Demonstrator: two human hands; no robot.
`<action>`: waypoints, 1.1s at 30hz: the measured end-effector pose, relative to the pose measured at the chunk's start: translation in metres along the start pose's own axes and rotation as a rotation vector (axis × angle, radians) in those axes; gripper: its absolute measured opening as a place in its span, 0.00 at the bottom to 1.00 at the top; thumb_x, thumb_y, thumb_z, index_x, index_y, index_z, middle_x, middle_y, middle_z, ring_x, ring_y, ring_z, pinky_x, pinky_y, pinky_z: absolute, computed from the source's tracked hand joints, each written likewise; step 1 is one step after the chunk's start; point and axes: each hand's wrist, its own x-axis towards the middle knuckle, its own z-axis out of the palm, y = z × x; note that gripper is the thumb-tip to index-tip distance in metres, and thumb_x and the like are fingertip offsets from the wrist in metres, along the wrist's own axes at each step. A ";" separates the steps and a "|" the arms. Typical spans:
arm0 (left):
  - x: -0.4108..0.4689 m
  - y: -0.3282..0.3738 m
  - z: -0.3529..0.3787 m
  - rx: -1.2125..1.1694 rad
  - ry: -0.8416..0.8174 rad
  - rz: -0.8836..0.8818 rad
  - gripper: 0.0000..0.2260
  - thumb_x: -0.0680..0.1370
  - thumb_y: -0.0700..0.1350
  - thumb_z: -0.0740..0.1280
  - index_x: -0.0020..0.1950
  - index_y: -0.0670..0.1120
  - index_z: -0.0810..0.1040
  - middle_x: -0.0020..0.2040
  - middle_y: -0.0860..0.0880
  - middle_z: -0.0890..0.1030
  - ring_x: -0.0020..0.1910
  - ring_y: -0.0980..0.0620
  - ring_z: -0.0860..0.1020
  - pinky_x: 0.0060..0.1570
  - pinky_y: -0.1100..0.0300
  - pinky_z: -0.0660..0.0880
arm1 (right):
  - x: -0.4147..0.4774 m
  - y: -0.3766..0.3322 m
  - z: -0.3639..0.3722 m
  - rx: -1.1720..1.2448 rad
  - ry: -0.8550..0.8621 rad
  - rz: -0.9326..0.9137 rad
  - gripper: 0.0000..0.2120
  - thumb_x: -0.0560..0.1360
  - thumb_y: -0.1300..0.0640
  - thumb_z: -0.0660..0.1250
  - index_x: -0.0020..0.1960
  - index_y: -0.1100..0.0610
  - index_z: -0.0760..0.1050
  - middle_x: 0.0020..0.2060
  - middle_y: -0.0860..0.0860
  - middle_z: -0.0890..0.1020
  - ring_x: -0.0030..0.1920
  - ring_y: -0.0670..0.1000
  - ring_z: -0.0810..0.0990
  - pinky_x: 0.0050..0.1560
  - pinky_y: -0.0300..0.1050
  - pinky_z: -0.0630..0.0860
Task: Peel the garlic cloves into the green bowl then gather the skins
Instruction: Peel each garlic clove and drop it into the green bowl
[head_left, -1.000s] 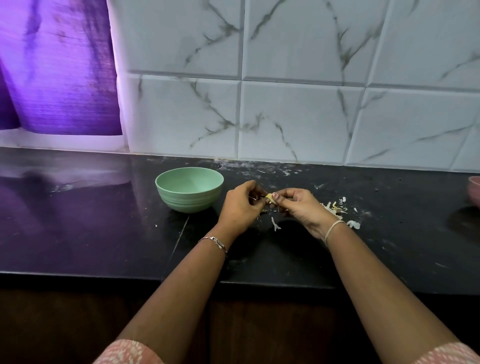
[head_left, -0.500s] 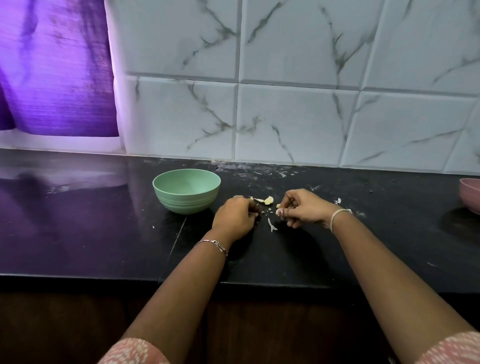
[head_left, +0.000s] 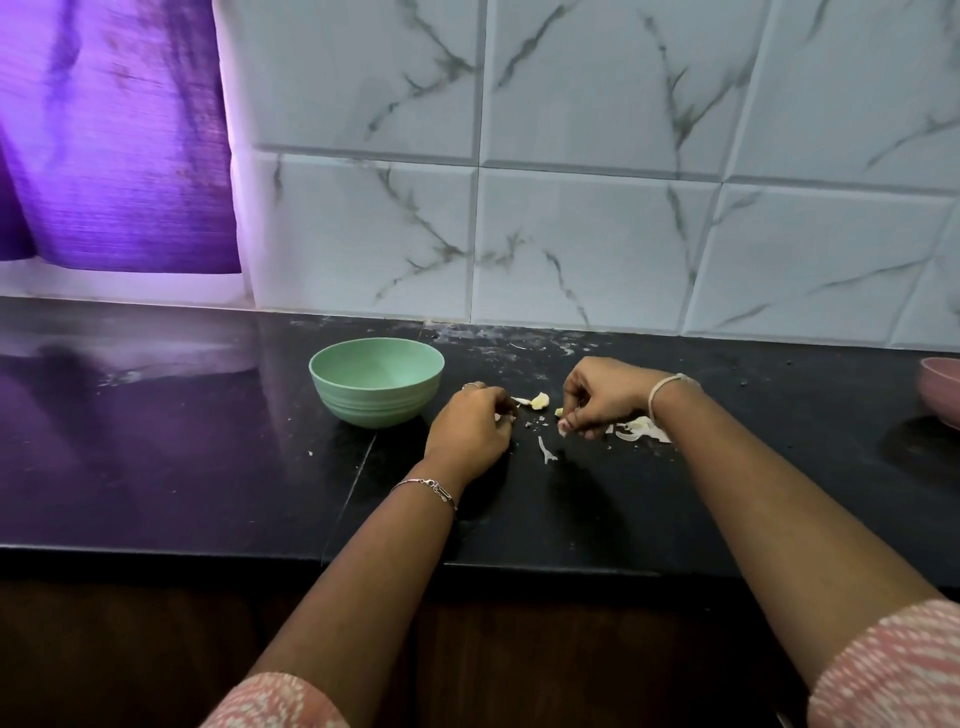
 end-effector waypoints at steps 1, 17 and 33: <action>0.000 0.000 -0.001 -0.012 0.011 -0.006 0.08 0.76 0.44 0.66 0.53 0.49 0.82 0.51 0.49 0.78 0.52 0.50 0.77 0.50 0.53 0.76 | -0.002 -0.003 -0.009 0.037 0.008 -0.016 0.06 0.74 0.59 0.73 0.38 0.57 0.80 0.37 0.57 0.85 0.32 0.47 0.81 0.45 0.48 0.79; -0.001 0.002 -0.001 -0.019 0.044 -0.025 0.08 0.77 0.45 0.66 0.54 0.49 0.81 0.52 0.50 0.78 0.53 0.51 0.77 0.49 0.54 0.75 | -0.001 -0.008 -0.031 0.065 0.139 -0.082 0.08 0.76 0.60 0.70 0.38 0.56 0.77 0.32 0.52 0.83 0.28 0.43 0.79 0.33 0.38 0.77; -0.007 0.014 -0.010 -0.024 -0.059 0.016 0.06 0.71 0.52 0.67 0.45 0.54 0.80 0.47 0.55 0.74 0.51 0.53 0.75 0.57 0.54 0.69 | -0.002 0.004 0.019 -0.159 0.083 -0.022 0.12 0.76 0.57 0.69 0.35 0.51 0.73 0.38 0.48 0.83 0.35 0.44 0.76 0.35 0.34 0.70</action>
